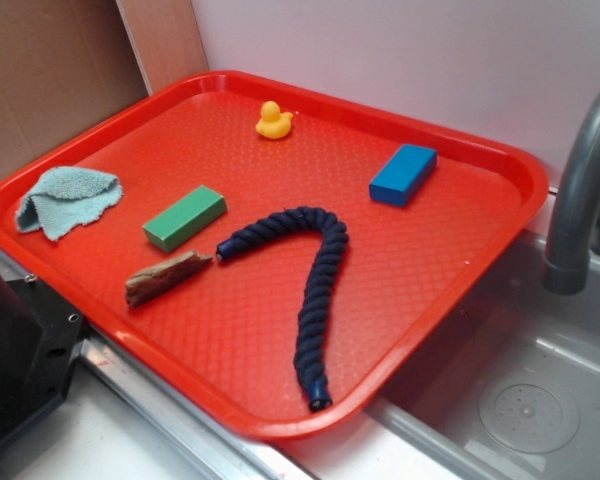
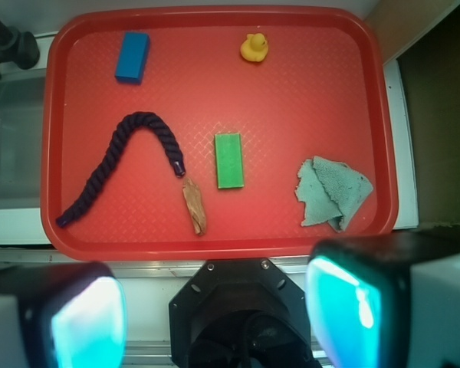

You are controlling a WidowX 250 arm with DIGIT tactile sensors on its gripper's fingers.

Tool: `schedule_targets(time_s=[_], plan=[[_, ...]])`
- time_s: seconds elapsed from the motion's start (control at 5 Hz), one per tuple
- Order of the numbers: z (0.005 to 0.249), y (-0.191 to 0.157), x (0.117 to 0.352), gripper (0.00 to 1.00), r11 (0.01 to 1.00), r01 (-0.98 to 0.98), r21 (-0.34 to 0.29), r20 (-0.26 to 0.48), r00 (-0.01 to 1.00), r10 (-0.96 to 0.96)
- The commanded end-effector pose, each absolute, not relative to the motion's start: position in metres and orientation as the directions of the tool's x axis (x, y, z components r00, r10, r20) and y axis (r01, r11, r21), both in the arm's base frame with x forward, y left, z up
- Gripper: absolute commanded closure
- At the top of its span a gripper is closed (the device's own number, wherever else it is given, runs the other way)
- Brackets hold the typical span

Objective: Grab the blue block.

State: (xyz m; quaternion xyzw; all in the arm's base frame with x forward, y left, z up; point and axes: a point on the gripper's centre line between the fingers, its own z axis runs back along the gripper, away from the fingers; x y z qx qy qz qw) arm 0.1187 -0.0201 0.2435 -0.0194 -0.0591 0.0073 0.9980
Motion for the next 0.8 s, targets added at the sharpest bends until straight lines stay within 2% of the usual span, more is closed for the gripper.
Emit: schedule_targets(time_s=[0.0,0.2,0.4,0.6], plan=[[0.244,-0.020,0.119,0.00,0.999,-0.012,-0.040,0.118,0.993,0.017],[0.194,-0.034,0.169,0.00,0.974,-0.152,0.169,0.097,0.986,0.137],[0.156,-0.062,0.218,0.00,0.965,-0.246,0.086,0.166,0.959,0.230],[0.133,-0.086,0.258,0.00,0.971,-0.240,0.012,0.220,0.947,0.232]])
